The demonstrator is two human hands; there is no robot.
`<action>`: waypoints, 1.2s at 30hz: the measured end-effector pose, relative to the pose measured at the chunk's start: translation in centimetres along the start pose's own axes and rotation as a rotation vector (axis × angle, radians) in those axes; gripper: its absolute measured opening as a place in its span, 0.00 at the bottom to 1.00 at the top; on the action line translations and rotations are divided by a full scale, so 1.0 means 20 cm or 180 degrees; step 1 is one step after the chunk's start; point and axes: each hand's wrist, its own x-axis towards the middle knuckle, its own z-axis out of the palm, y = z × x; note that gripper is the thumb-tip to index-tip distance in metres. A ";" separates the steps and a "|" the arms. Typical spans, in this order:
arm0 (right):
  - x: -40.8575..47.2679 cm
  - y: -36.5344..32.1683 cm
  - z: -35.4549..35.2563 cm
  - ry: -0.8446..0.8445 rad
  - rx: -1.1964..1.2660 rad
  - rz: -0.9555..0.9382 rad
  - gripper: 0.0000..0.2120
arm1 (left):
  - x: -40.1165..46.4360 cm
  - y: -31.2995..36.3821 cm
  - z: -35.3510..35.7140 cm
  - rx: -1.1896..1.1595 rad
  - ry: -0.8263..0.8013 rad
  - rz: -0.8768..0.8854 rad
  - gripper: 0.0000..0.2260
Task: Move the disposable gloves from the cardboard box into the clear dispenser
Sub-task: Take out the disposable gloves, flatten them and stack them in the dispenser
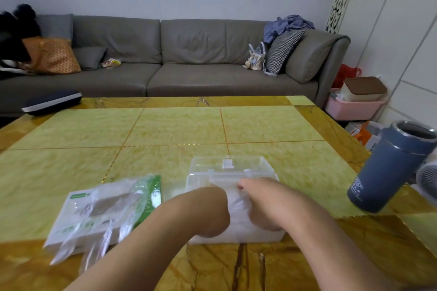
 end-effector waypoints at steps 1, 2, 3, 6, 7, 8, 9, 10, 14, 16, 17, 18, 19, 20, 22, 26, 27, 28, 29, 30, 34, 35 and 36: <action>-0.02 0.00 -0.01 0.0111 -0.0014 -0.0003 0.28 | -0.02 0.01 0.00 0.0046 0.0061 -0.0045 0.14; -0.04 -0.01 -0.02 0.0247 -0.0050 0.0010 0.27 | -0.04 0.01 0.00 0.0147 0.0096 -0.0120 0.19; -0.06 -0.02 -0.01 0.0372 -0.0145 0.0022 0.25 | -0.07 0.01 0.02 0.0179 0.0160 -0.0200 0.22; -0.09 -0.06 -0.01 0.0698 -0.0393 0.0129 0.18 | -0.17 0.00 0.03 0.0064 0.0600 -0.0091 0.19; -0.09 -0.06 -0.01 0.0800 -0.0412 0.0178 0.16 | -0.20 0.00 0.02 0.0073 0.0741 0.0012 0.17; -0.08 -0.07 0.00 0.0907 -0.0438 0.0208 0.15 | -0.24 -0.01 0.02 0.0052 0.0901 0.0105 0.16; -0.08 -0.07 0.00 0.1030 -0.0453 0.0239 0.13 | -0.27 -0.02 0.01 0.0039 0.1115 0.0212 0.16; -0.08 -0.06 0.00 0.1141 -0.0427 0.0257 0.12 | -0.28 -0.03 0.00 0.0004 0.1352 0.0319 0.16; -0.09 -0.10 0.01 0.1684 -0.0124 0.0159 0.11 | -0.28 -0.24 0.02 -0.0673 0.2246 0.0010 0.15; -0.10 -0.13 0.01 0.1930 0.0116 0.0110 0.12 | -0.23 -0.42 0.05 -0.0744 0.2635 -0.0444 0.08; -0.10 -0.15 0.02 0.2015 0.0223 0.0093 0.12 | -0.20 -0.51 0.09 -0.0701 0.2568 -0.0724 0.10; -0.10 -0.16 0.02 0.2100 0.0318 0.0078 0.12 | -0.18 -0.59 0.12 -0.0642 0.2285 -0.0991 0.14; -0.09 -0.17 0.03 0.2179 0.0389 0.0059 0.11 | -0.15 -0.65 0.15 -0.0678 0.1968 -0.1167 0.17; -0.09 -0.18 0.03 0.2246 0.0432 0.0026 0.11 | -0.14 -0.70 0.17 -0.0846 0.1827 -0.1224 0.18; -0.07 -0.20 0.05 0.2283 0.0426 -0.0015 0.10 | -0.13 -0.73 0.19 -0.1194 0.2095 -0.1111 0.09; -0.03 -0.23 0.06 0.2356 0.0490 -0.0039 0.11 | -0.13 -0.76 0.16 -0.1474 0.2673 -0.0891 0.06; -0.02 -0.23 0.07 0.2406 0.0542 -0.0055 0.11 | -0.13 -0.78 0.15 -0.1706 0.2754 -0.0748 0.06; -0.01 -0.23 0.07 0.2473 0.0647 -0.0122 0.12 | -0.16 -0.78 0.13 -0.2015 0.2833 -0.0562 0.06; 0.00 -0.22 0.07 0.2531 0.0823 -0.0233 0.13 | -0.18 -0.78 0.11 -0.2416 0.2867 -0.0354 0.05; 0.00 -0.22 0.07 0.2582 0.1043 -0.0400 0.14 | -0.22 -0.76 0.07 -0.2973 0.2801 -0.0124 0.04; -0.03 -0.23 0.05 0.2183 0.2467 -0.1350 0.10 | -0.36 -0.69 -0.03 -0.5622 0.1792 0.0965 0.07; -0.05 -0.23 0.04 0.1828 0.2882 -0.1571 0.15 | -0.37 -0.68 -0.03 -0.5761 0.1644 0.1089 0.07; -0.07 -0.24 0.03 0.1497 0.3219 -0.1808 0.22 | -0.38 -0.67 -0.02 -0.5810 0.1498 0.1176 0.07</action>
